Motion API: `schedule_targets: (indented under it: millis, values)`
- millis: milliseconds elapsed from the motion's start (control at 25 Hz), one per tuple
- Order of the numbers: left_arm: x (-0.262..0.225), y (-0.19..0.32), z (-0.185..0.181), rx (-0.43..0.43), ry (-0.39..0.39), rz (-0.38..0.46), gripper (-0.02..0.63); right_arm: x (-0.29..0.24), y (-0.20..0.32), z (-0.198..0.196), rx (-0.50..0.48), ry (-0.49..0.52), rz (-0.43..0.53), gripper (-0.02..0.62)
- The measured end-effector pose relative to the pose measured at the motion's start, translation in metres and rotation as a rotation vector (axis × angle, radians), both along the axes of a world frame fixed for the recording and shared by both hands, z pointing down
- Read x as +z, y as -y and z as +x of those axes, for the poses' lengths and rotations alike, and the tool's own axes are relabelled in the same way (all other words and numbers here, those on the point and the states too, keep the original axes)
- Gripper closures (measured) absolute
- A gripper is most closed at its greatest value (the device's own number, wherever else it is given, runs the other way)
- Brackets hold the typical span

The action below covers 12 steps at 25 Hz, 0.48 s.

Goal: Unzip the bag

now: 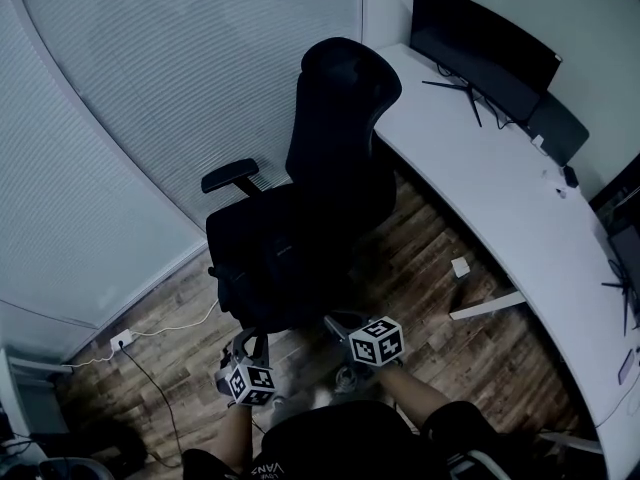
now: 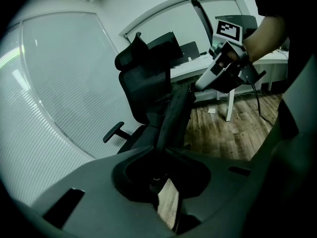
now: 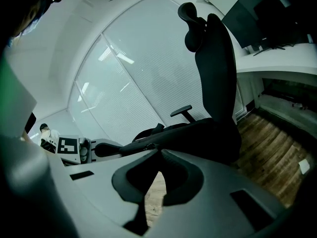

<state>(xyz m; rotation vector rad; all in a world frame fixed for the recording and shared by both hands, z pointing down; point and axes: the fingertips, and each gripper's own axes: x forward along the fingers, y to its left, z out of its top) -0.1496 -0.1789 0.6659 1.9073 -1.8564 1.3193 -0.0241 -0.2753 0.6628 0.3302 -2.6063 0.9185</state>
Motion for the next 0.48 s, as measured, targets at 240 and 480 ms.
schedule_targets:
  millis: [240, 480]
  values:
    - [-0.003, 0.002, 0.004, -0.037, -0.011, -0.027, 0.537, 0.004, 0.016, 0.013, 0.023, -0.003, -0.007, 0.548]
    - [0.0, 0.003, 0.005, -0.057, -0.008, -0.039, 0.537, 0.011, 0.041, 0.027, 0.06, -0.016, -0.003, 0.548]
